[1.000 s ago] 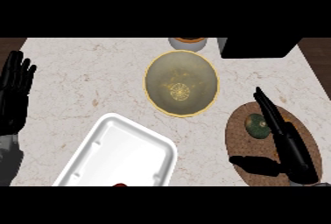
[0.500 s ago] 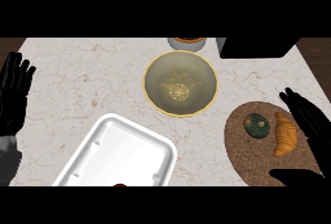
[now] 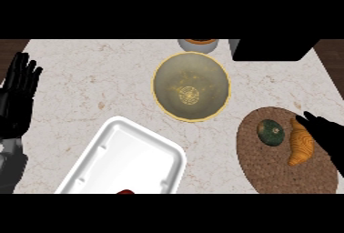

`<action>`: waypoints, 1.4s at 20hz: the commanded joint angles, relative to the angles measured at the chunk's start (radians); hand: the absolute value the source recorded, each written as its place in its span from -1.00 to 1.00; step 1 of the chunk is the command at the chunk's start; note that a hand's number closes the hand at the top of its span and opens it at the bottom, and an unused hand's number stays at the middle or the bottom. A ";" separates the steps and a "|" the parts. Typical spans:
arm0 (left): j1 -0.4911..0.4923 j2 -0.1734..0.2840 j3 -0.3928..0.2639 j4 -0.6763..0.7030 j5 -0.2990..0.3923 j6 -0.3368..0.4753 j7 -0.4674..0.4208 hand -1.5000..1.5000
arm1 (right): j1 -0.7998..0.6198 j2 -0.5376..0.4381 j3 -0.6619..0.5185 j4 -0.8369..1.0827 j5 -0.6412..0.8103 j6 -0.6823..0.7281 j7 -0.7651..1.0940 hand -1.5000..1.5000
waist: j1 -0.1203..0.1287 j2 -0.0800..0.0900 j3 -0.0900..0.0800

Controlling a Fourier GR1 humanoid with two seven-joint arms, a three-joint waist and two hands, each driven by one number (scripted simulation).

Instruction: Pick the croissant from the placemat and place it in the bowl

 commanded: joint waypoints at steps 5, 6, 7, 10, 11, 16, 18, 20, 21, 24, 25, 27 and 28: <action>-0.024 -0.027 0.009 -0.013 -0.030 -0.009 0.030 0.00 | -0.108 0.074 -0.030 0.050 -0.075 0.219 0.147 -1.00 | 0.008 0.001 0.003; 0.028 -0.008 0.041 -0.049 -0.003 -0.043 0.033 0.00 | -0.078 0.079 -0.056 0.019 -0.091 0.235 0.139 -1.00 | 0.007 0.000 0.003; -0.013 -0.001 0.055 0.002 -0.014 -0.048 0.023 0.00 | -0.022 0.097 -0.048 0.104 -0.007 0.198 0.020 -1.00 | 0.001 0.001 0.004; 0.017 -0.036 0.055 0.006 -0.025 -0.054 -0.005 0.00 | 0.036 0.149 -0.040 0.123 0.081 0.183 -0.028 -1.00 | 0.000 0.000 0.004; 0.020 -0.030 0.067 -0.001 -0.009 -0.087 -0.010 0.00 | -0.019 0.182 -0.048 0.162 0.057 0.214 -0.003 -1.00 | 0.004 0.001 0.003; 0.005 -0.044 0.070 -0.036 -0.053 -0.056 0.035 0.00 | 0.020 0.214 -0.117 0.265 0.113 0.248 -0.130 -1.00 | 0.001 0.000 0.004; -0.020 -0.051 0.077 0.000 -0.051 -0.063 0.036 0.00 | 0.074 0.187 -0.159 0.317 0.147 0.231 -0.239 -1.00 | -0.004 0.000 0.004; -0.034 -0.069 0.076 0.024 -0.073 -0.068 0.007 0.00 | 0.022 0.259 -0.136 0.350 0.196 0.248 -0.191 -1.00 | 0.000 0.001 0.004; -0.036 -0.051 0.098 0.050 -0.055 -0.095 -0.006 0.00 | 0.044 0.301 -0.073 0.396 0.285 0.170 -0.227 -1.00 | 0.002 0.002 0.004; -0.065 -0.060 0.104 0.031 -0.069 -0.081 0.049 0.00 | 0.072 0.292 -0.140 0.396 0.295 0.214 -0.285 -1.00 | -0.003 0.001 0.004; -0.029 -0.064 0.106 0.021 -0.084 -0.084 0.023 0.00 | 0.022 0.296 -0.173 0.467 0.286 0.236 -0.319 -1.00 | 0.002 0.001 0.004; -0.049 -0.055 0.115 -0.039 -0.055 -0.084 0.111 0.00 | -0.024 0.313 -0.175 0.534 0.312 0.235 -0.361 -1.00 | 0.006 0.001 0.004; -0.013 -0.085 0.103 -0.030 -0.081 -0.085 0.045 0.00 | 0.081 0.312 -0.187 0.500 0.352 0.183 -0.414 -1.00 | 0.000 0.000 0.004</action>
